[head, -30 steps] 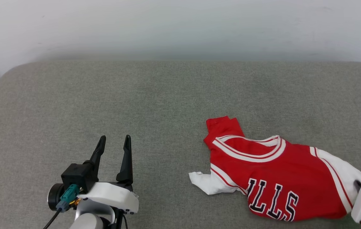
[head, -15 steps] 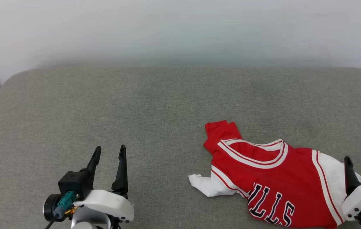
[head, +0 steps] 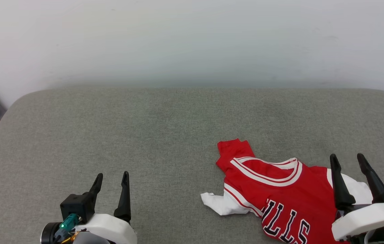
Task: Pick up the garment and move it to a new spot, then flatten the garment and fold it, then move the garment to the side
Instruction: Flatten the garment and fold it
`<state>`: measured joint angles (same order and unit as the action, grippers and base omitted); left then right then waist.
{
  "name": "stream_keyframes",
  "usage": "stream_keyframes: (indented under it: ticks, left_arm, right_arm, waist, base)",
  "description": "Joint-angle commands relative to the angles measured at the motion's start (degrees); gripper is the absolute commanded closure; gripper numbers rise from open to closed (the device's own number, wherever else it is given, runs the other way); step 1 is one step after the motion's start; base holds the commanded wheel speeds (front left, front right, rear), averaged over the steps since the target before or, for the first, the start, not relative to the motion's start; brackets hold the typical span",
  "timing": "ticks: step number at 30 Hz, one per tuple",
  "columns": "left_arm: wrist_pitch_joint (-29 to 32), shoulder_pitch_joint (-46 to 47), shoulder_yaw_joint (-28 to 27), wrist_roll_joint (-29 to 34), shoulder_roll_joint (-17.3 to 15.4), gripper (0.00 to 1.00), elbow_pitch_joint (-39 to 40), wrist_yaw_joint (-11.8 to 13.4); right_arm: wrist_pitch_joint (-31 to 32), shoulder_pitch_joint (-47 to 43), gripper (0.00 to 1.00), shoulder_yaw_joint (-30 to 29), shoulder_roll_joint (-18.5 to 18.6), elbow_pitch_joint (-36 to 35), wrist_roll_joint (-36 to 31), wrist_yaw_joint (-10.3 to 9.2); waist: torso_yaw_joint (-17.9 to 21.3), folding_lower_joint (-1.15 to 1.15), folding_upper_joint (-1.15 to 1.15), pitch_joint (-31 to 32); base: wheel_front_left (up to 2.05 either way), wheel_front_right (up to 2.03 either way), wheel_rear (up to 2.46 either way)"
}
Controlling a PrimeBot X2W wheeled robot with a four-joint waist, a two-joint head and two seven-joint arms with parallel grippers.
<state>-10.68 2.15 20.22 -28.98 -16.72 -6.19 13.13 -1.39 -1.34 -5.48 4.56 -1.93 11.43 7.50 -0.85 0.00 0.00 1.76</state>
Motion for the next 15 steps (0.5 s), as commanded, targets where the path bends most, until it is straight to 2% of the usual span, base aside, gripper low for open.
stream_keyframes:
  ticks: [1,9,15]
  left_arm:
    - [0.28,-0.69,0.09,0.04,-0.36,0.00,0.21,0.16]
    - [3.63,1.66,1.23,0.82,-1.82,0.00,1.41,0.02]
    - [12.21,9.20,6.16,1.92,-1.49,0.00,1.25,-3.02]
  right_arm:
    - [0.15,-1.43,0.00,0.26,-0.35,-0.99,-0.42,-0.02]
    - [2.28,-6.35,0.00,2.40,-1.33,-7.18,-0.80,-0.02]
    - [3.86,-7.42,0.00,3.13,-1.58,-11.43,-1.18,-0.02]
  waist:
    - [0.09,0.00,0.00,0.16]
    - [2.16,0.00,0.00,0.57]
    - [3.70,0.00,0.00,-0.56]
  base:
    - [0.00,0.00,0.00]
    - [0.00,0.00,0.00]
    - [0.00,0.00,0.00]
